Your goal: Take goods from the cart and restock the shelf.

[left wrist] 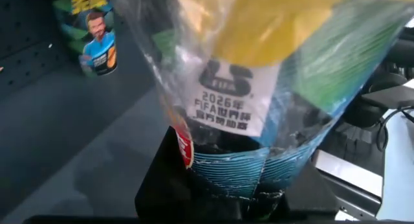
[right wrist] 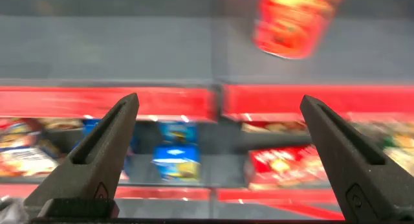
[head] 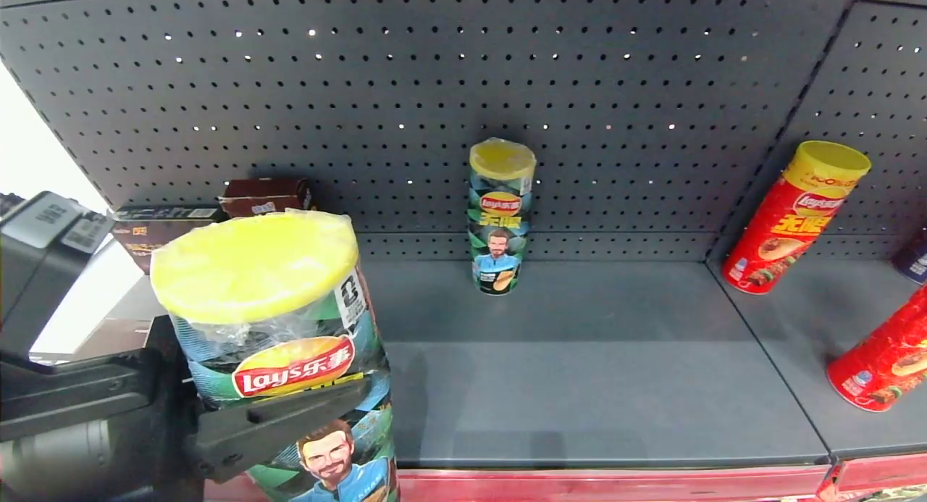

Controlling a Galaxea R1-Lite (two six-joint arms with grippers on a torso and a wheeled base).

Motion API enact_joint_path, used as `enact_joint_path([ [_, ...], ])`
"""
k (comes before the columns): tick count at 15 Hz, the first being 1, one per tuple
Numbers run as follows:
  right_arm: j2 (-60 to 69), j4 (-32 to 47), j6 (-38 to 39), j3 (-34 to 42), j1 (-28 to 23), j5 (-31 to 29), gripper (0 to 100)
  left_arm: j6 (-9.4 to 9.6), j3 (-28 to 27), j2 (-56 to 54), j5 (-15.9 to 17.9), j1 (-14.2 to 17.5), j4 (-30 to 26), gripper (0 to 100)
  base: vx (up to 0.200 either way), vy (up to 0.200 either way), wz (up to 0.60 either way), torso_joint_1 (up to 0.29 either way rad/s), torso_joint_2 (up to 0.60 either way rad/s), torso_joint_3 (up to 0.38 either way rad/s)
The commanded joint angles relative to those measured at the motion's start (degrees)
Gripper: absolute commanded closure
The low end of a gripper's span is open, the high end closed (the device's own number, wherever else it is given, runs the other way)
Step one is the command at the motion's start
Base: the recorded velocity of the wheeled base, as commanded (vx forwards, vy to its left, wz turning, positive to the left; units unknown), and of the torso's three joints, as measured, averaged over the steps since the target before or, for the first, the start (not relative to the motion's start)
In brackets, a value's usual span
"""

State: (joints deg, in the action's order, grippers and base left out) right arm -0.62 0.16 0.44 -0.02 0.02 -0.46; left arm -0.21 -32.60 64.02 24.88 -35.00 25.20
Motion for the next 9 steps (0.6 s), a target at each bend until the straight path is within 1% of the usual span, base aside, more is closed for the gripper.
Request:
enact_joint_path([
  [1, -0.08, 0.02, 0.00, 0.02, -0.02, 0.02, 0, -0.06, 0.08, -0.04, -0.01, 0.37, 0.03, 100, 0.000, 0.000, 0.00, 0.000, 0.00, 0.000],
  [5, -0.08, 0.02, 0.00, 0.02, -0.02, 0.02, 0, -0.23, -0.01, -0.30, -0.01, 0.63, 0.03, 100, 0.000, 0.000, 0.00, 0.000, 0.00, 0.000],
  [9, -0.17, 0.19, -0.18, -0.06, 0.06, 0.20, 0, -0.06, 0.17, 0.14, -0.01, 2.30, 0.11, 100, 0.000, 0.000, 0.00, 0.000, 0.00, 0.000],
])
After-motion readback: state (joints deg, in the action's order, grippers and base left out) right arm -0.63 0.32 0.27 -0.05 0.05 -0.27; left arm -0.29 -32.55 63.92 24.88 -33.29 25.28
